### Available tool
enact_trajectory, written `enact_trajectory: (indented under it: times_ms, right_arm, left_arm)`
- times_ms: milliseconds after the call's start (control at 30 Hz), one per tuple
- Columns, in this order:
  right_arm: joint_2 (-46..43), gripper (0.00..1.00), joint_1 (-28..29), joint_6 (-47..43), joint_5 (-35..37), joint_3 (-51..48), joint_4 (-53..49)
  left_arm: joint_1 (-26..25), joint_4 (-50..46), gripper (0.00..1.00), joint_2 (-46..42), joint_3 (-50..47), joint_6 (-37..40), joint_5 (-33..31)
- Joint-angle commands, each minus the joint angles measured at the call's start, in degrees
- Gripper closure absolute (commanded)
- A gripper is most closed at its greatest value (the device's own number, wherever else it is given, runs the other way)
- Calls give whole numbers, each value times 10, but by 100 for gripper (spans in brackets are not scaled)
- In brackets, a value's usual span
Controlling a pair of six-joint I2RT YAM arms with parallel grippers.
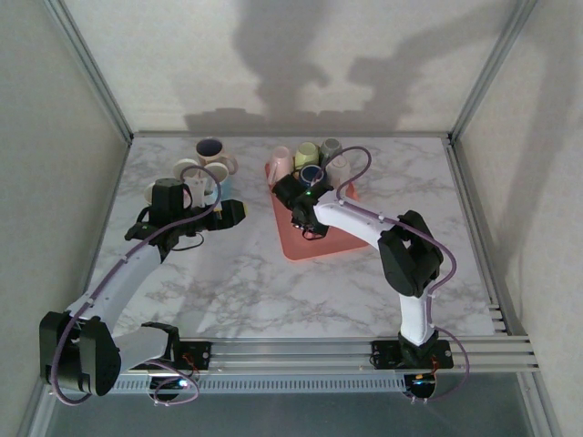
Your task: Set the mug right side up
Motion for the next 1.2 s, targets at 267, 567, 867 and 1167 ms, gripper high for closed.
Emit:
enact_trajectory:
  times_ms: [267, 567, 867, 1167]
  right_arm:
    - [-7, 69, -16, -37, 20, -22, -20]
    - [-16, 80, -16, -65, 37, -32, -4]
    - [-60, 99, -17, -139, 38, -62, 50]
    - [-173, 100, -22, -188, -16, -135, 103]
  left_arm:
    - [-3, -10, 1, -5, 4, 14, -11]
    - [-1, -11, 1, -5, 4, 19, -13]
    - [1, 87, 0, 2, -34, -63, 35]
    - [-3, 136, 5, -1, -67, -109, 44]
